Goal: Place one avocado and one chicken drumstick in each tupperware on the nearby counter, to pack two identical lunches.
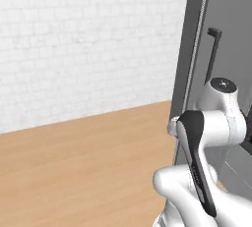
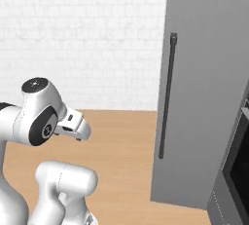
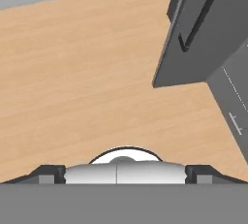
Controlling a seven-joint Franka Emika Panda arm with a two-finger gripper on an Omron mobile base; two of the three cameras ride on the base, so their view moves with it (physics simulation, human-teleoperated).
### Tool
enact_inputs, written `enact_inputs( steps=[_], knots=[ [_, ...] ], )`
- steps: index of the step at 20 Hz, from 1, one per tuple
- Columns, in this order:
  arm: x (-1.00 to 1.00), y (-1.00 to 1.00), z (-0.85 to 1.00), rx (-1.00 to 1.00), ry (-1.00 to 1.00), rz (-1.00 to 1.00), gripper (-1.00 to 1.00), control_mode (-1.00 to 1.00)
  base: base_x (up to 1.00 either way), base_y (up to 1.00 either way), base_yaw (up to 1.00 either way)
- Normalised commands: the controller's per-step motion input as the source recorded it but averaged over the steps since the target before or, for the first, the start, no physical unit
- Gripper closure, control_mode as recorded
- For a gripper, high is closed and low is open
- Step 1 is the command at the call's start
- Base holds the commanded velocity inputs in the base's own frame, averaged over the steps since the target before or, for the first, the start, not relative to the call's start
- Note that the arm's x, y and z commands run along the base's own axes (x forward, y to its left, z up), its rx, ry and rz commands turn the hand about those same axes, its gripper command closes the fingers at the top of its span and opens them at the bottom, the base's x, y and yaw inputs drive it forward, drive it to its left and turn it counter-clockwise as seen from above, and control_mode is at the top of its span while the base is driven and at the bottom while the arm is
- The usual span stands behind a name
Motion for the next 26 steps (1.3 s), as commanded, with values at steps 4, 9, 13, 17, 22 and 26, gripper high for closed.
enact_inputs(
  steps=[4,9,13,17,22,26],
  knots=[
    [0.00,0.00,0.00,0.00,0.00,0.00,-1.00,1.00,0.94,0.66,0.18],
    [0.00,0.00,0.00,0.00,0.00,0.00,-1.00,1.00,1.00,0.60,-0.12],
    [0.00,0.00,0.00,0.00,0.00,0.00,-1.00,1.00,1.00,0.84,-0.23],
    [0.00,0.00,0.00,0.00,0.00,0.00,-1.00,1.00,0.95,0.76,-0.53],
    [0.00,0.00,0.00,0.00,0.00,0.00,-1.00,1.00,0.63,0.45,-0.77],
    [0.00,0.00,0.00,0.00,0.00,0.00,-1.00,1.00,0.49,0.40,-0.77]
  ],
)
